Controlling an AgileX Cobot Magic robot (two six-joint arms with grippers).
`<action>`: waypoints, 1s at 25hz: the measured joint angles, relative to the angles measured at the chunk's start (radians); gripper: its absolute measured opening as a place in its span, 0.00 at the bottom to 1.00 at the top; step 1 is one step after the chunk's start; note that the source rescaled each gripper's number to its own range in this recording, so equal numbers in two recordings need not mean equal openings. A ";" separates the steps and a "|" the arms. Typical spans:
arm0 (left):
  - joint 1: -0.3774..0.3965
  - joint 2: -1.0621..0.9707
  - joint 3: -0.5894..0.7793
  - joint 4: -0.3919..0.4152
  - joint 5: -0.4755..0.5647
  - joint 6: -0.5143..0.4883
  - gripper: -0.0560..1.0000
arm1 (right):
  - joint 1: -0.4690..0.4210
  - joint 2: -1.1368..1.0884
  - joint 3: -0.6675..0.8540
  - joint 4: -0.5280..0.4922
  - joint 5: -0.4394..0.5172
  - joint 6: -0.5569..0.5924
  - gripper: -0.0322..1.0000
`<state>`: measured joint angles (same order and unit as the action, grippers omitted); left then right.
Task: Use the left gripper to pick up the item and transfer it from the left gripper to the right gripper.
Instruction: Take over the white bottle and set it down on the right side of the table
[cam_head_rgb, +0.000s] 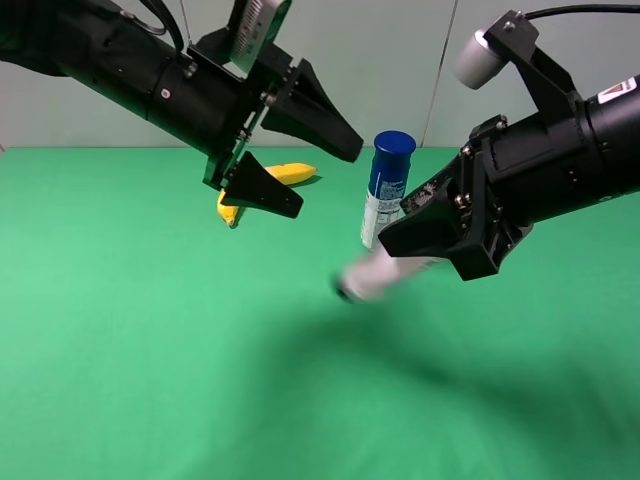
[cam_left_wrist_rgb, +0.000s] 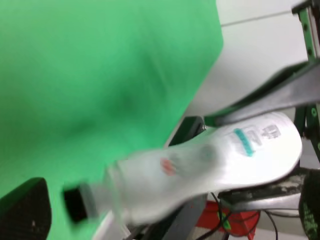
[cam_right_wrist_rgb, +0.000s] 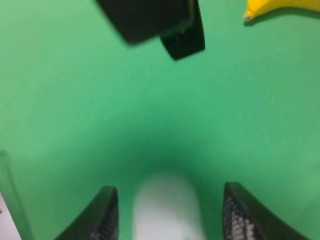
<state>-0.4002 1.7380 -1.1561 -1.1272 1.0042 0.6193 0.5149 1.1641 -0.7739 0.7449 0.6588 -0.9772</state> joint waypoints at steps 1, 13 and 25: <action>0.009 0.000 0.000 0.000 0.005 0.000 1.00 | 0.000 0.000 0.000 -0.002 0.001 0.000 0.10; 0.036 -0.003 0.000 0.031 0.028 -0.001 1.00 | 0.000 0.000 0.000 -0.005 0.003 0.000 0.04; 0.036 -0.076 0.000 0.096 0.022 -0.001 1.00 | 0.000 0.000 0.000 -0.005 0.003 0.000 0.04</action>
<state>-0.3642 1.6616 -1.1561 -1.0309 1.0260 0.6184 0.5149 1.1641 -0.7739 0.7401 0.6616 -0.9772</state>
